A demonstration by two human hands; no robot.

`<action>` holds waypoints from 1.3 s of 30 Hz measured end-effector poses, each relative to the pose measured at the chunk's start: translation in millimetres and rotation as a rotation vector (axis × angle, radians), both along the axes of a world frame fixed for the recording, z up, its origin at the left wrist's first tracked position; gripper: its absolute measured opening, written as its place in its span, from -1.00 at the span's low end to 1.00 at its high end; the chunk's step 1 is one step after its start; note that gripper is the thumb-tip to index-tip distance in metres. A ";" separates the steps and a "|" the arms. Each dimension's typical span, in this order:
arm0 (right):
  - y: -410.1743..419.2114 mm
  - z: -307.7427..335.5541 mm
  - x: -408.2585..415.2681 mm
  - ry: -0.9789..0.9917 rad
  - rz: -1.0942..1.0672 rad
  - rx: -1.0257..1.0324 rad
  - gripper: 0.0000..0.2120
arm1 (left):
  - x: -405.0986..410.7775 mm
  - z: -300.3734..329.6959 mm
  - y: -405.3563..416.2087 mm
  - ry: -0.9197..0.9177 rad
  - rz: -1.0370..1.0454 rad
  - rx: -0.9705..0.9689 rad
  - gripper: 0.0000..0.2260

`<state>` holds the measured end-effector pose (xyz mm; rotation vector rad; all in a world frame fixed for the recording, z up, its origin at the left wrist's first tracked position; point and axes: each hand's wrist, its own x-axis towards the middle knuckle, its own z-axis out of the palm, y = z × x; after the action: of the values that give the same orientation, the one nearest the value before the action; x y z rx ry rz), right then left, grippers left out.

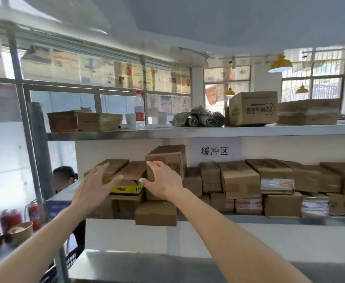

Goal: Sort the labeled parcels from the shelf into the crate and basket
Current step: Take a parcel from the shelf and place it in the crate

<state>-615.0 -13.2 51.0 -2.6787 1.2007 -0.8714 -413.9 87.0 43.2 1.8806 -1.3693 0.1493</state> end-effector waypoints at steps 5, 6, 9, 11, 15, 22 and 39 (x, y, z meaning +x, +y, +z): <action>-17.8 -6.9 58.4 0.049 0.016 0.016 -0.33 | 56.4 -2.3 -31.1 0.047 -0.011 -0.011 -0.30; -21.9 -7.5 68.3 0.051 0.009 0.020 -0.33 | 65.0 -3.0 -36.6 0.045 -0.013 -0.012 -0.30; -33.8 -8.0 98.3 0.058 -0.025 0.040 -0.34 | 94.0 -4.7 -53.5 0.049 -0.017 -0.016 -0.31; -39.7 -10.0 118.3 0.075 -0.047 0.049 -0.34 | 115.4 -7.9 -63.7 0.061 -0.031 -0.018 -0.33; -51.9 -11.6 164.6 0.097 -0.111 0.076 -0.34 | 168.7 -14.8 -85.3 0.078 -0.084 -0.001 -0.33; -84.0 -16.4 258.4 0.083 -0.237 0.119 -0.32 | 260.9 -22.0 -133.3 0.109 -0.154 0.035 -0.32; -131.5 -42.9 347.0 0.120 -0.422 0.315 -0.36 | 340.6 -68.0 -227.5 0.385 -0.428 0.237 -0.24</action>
<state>-268.1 -144.6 8.1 -2.2915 1.8011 -0.5033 -73.3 -140.5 -24.9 1.6394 -1.5206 -0.5817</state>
